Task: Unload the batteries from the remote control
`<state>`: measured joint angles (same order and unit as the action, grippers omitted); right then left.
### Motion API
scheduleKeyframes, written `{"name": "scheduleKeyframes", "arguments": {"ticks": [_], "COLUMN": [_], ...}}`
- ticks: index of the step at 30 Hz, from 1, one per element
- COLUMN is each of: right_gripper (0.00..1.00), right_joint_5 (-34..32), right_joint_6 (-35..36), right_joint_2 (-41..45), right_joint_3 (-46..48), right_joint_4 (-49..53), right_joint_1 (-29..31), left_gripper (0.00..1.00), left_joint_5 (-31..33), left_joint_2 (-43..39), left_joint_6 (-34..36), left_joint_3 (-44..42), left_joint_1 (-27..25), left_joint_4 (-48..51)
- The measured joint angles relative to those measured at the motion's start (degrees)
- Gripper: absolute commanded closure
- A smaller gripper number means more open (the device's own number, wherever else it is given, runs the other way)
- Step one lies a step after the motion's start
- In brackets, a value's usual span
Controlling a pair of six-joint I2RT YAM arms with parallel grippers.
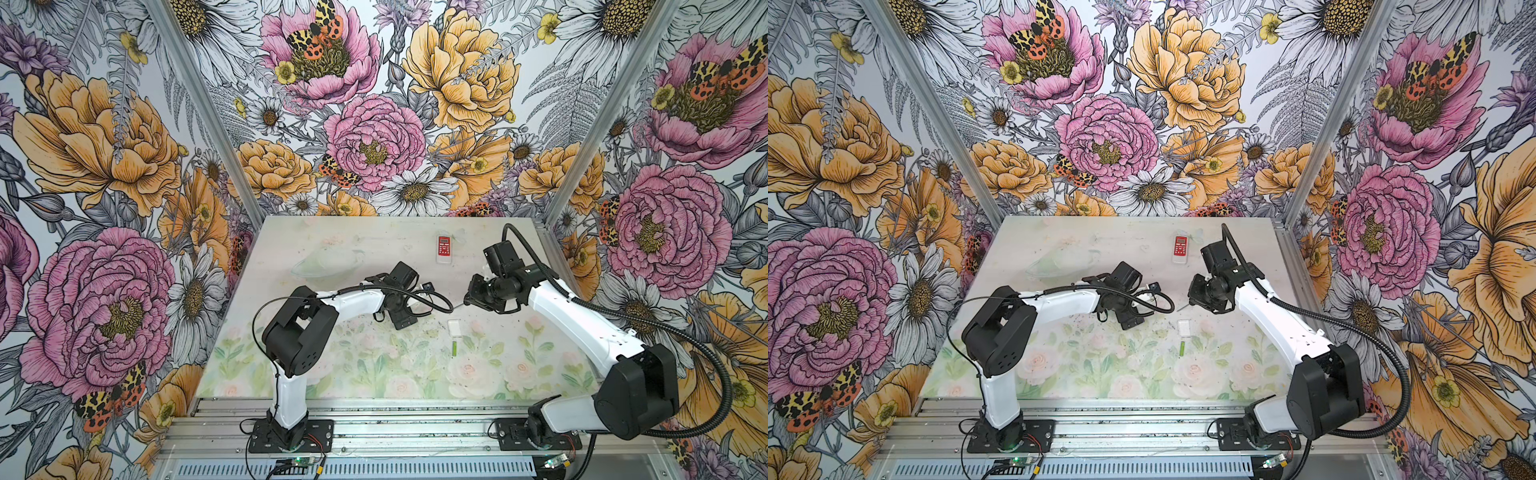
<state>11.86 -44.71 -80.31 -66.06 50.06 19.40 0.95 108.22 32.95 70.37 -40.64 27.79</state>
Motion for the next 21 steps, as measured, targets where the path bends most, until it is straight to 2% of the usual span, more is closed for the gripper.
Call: {"name": "scheduleKeyframes", "arguments": {"ticks": [7, 13, 21], "right_gripper": [1.00, 1.00, 1.00], "right_joint_5": [0.0, 0.4, 0.4], "right_joint_6": [0.9, 1.3, 1.9], "right_joint_2": [-0.7, -1.7, -1.7], "right_joint_3": [-0.7, -1.6, -1.7], "right_joint_4": [0.0, 0.0, 0.0], "right_joint_1": [0.0, 0.0, 0.0], "left_gripper": [0.01, 0.01, 0.01], "left_joint_5": [-3.8, -4.6, -5.9], "left_joint_2": [-0.8, 7.9, 8.9], "left_joint_6": [-9.1, -18.3, -22.1], "left_joint_3": [0.9, 14.0, 15.1], "left_joint_1": [4.0, 8.0, 6.2], "left_joint_4": [4.9, 13.0, 17.0]}}
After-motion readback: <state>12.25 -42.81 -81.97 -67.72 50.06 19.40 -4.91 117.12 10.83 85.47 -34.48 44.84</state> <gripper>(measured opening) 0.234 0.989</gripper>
